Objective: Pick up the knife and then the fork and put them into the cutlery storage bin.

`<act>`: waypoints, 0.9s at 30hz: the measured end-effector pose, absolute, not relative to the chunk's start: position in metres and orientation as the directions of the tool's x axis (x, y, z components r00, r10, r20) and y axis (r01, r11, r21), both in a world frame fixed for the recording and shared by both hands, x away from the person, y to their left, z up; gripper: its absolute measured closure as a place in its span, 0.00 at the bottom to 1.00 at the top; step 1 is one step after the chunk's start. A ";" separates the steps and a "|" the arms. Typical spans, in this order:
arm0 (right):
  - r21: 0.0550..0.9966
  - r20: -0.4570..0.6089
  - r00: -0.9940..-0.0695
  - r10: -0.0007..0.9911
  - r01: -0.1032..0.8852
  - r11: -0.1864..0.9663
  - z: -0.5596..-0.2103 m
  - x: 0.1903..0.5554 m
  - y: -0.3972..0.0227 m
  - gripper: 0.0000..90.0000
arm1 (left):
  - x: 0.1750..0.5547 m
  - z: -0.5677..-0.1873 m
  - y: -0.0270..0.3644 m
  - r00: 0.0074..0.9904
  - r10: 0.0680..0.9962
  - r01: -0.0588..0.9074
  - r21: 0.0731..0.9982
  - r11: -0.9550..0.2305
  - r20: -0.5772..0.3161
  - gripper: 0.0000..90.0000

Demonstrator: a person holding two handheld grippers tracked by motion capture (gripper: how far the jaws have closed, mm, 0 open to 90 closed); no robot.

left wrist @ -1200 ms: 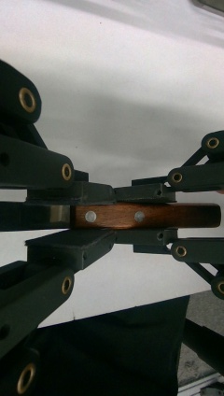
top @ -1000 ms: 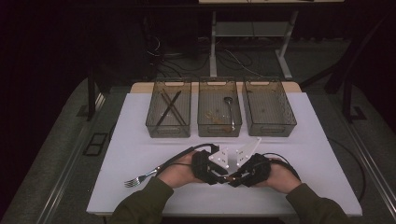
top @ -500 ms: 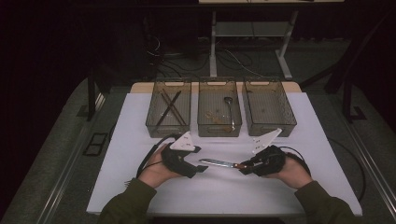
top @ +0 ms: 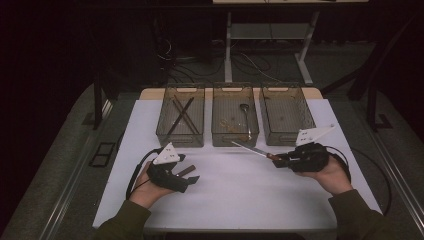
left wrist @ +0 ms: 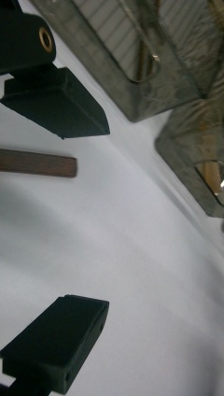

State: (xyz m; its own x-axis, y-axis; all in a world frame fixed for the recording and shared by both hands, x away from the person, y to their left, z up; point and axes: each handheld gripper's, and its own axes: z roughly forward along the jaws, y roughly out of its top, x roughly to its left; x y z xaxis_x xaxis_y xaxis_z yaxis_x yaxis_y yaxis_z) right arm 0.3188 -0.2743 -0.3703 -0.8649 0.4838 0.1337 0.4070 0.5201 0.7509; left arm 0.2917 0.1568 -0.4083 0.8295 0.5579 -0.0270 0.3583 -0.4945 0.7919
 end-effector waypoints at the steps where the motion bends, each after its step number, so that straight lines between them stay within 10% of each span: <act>1: 0.755 0.130 -0.856 0.501 0.413 0.509 -0.368 0.319 -0.277 0.84 | 0.291 -0.410 0.158 0.825 0.564 0.363 0.790 -0.493 -0.027 0.11; 27: 0.782 0.156 -0.554 0.818 0.575 0.240 -0.357 0.378 -0.340 0.84 | 0.277 -0.427 0.164 0.795 0.606 0.401 0.779 -0.482 -0.034 0.00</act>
